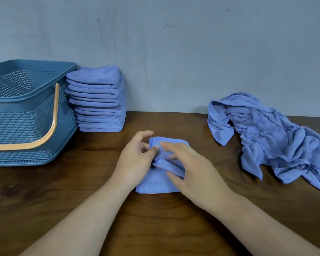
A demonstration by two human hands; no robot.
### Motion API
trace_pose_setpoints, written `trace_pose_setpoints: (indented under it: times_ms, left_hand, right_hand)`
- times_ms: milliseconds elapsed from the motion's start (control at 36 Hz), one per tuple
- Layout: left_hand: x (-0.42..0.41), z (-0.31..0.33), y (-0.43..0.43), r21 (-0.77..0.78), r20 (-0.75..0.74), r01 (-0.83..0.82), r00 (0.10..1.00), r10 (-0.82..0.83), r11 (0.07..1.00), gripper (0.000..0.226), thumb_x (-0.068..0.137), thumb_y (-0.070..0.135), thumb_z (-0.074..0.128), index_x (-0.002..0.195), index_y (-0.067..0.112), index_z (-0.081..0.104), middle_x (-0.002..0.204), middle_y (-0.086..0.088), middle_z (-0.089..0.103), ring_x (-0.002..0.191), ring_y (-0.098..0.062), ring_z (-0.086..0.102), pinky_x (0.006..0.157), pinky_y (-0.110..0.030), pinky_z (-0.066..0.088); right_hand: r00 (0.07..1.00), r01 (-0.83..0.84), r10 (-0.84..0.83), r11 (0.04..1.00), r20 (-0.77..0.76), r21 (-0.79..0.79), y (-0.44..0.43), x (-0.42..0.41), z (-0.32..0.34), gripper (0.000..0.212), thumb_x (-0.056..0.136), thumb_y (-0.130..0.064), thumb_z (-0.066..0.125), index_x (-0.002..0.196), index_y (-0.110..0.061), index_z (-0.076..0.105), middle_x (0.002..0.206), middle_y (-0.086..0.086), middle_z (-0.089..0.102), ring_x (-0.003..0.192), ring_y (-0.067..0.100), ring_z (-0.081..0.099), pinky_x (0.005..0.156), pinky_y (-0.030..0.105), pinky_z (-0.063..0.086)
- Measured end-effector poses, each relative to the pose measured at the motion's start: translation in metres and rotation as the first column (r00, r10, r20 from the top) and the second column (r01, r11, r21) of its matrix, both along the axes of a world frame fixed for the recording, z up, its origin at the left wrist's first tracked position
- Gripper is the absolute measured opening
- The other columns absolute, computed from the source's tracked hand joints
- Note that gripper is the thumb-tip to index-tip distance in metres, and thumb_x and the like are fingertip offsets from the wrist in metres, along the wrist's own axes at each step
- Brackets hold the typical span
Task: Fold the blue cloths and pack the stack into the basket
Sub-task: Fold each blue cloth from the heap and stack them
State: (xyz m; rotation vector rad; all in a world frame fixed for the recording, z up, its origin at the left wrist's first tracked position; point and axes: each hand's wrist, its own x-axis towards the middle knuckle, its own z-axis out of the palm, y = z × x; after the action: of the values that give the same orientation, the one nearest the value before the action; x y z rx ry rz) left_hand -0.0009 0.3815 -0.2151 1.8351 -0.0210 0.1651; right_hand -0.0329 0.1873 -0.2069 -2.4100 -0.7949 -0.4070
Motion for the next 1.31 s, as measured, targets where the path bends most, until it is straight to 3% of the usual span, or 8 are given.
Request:
trace_pose_setpoints:
  times_ms: [389,528,694,944,1028,1139,1222,1306]
  left_hand:
    - [0.007,0.001,0.006,-0.234,-0.081,-0.19,0.981,0.175,0.954,0.022,0.098,0.018,0.064,0.11,0.035,0.066,0.089,-0.006,0.07,0.079,-0.014,0.062,0.077,-0.039,0.049]
    - [0.009,-0.001,0.006,-0.272,-0.087,-0.216,0.976,0.2,0.938,0.014,0.091,0.02,0.064,0.104,0.023,0.064,0.082,-0.001,0.065,0.078,-0.016,0.059,0.076,-0.041,0.049]
    - [0.01,-0.003,0.006,-0.213,-0.066,-0.299,0.954,0.292,0.93,0.012,0.097,0.016,0.06,0.108,0.019,0.058,0.062,0.016,0.05,0.053,0.0,0.045,0.063,-0.03,0.041]
    - [-0.003,0.005,0.006,0.134,0.045,-0.259,0.966,0.255,0.957,0.018,0.098,0.016,0.057,0.109,0.029,0.052,0.077,0.006,0.054,0.057,-0.006,0.048,0.051,-0.019,0.04]
    - [-0.006,0.003,0.008,0.361,0.187,-0.312,0.947,0.26,0.879,0.033,0.092,0.012,0.059,0.117,0.032,0.053,0.11,0.01,0.053,0.095,-0.009,0.054,0.072,-0.024,0.046]
    - [-0.013,0.008,0.003,0.466,0.451,-0.262,0.892,0.028,0.845,0.037,0.09,0.013,0.053,0.121,0.03,0.062,0.123,0.019,0.057,0.115,-0.007,0.05,0.097,-0.032,0.045]
    - [-0.018,0.0,-0.005,0.666,0.287,-0.029,0.932,-0.22,0.746,0.036,0.102,0.035,0.046,0.135,0.038,0.06,0.136,0.026,0.058,0.134,0.004,0.045,0.123,-0.038,0.028]
    - [-0.017,-0.01,-0.004,0.763,0.021,0.176,0.955,-0.296,0.622,0.05,0.108,0.058,0.035,0.157,0.048,0.038,0.165,0.032,0.027,0.154,0.014,0.007,0.132,-0.043,0.0]
  right_hand:
    - [0.982,0.149,-0.175,0.953,-0.077,-0.264,-0.025,0.006,-0.004,0.066,0.095,-0.009,0.057,0.156,-0.033,0.049,0.16,-0.021,0.044,0.147,0.003,0.042,0.111,0.014,0.034]
    - [0.974,0.212,-0.226,0.95,-0.035,-0.229,-0.028,0.006,-0.001,0.058,0.098,-0.006,0.056,0.152,-0.027,0.055,0.151,-0.011,0.059,0.124,0.019,0.066,0.095,0.034,0.057]
    - [0.984,0.15,-0.175,0.924,-0.039,-0.352,-0.026,0.008,-0.006,0.077,0.09,0.003,0.051,0.158,-0.034,0.046,0.163,-0.016,0.043,0.139,0.011,0.056,0.098,0.027,0.054]
    - [0.989,0.148,-0.118,0.865,0.092,-0.479,-0.019,0.006,-0.015,0.088,0.058,0.005,0.071,0.138,-0.03,0.066,0.146,-0.009,0.064,0.131,0.01,0.064,0.048,0.021,0.055]
    - [0.991,0.137,-0.119,0.858,0.068,-0.495,-0.024,0.004,-0.013,0.076,0.061,-0.012,0.067,0.135,-0.031,0.069,0.141,-0.01,0.068,0.125,0.008,0.067,0.052,0.019,0.054]
    - [0.995,0.1,-0.097,0.842,0.033,-0.53,-0.025,-0.007,0.002,0.068,0.087,-0.04,0.033,0.151,-0.034,0.055,0.159,-0.01,0.051,0.143,0.009,0.051,0.098,0.035,0.053]
    - [0.99,0.057,-0.113,0.855,-0.078,-0.516,-0.023,-0.011,0.013,0.068,0.096,-0.058,0.017,0.157,-0.041,0.044,0.167,-0.017,0.035,0.15,0.006,0.033,0.113,0.034,0.036]
    - [0.993,0.082,-0.106,0.937,-0.053,-0.34,-0.027,-0.001,0.011,0.06,0.105,-0.06,0.018,0.124,-0.035,0.069,0.135,-0.018,0.066,0.118,0.003,0.053,0.1,0.032,0.046]
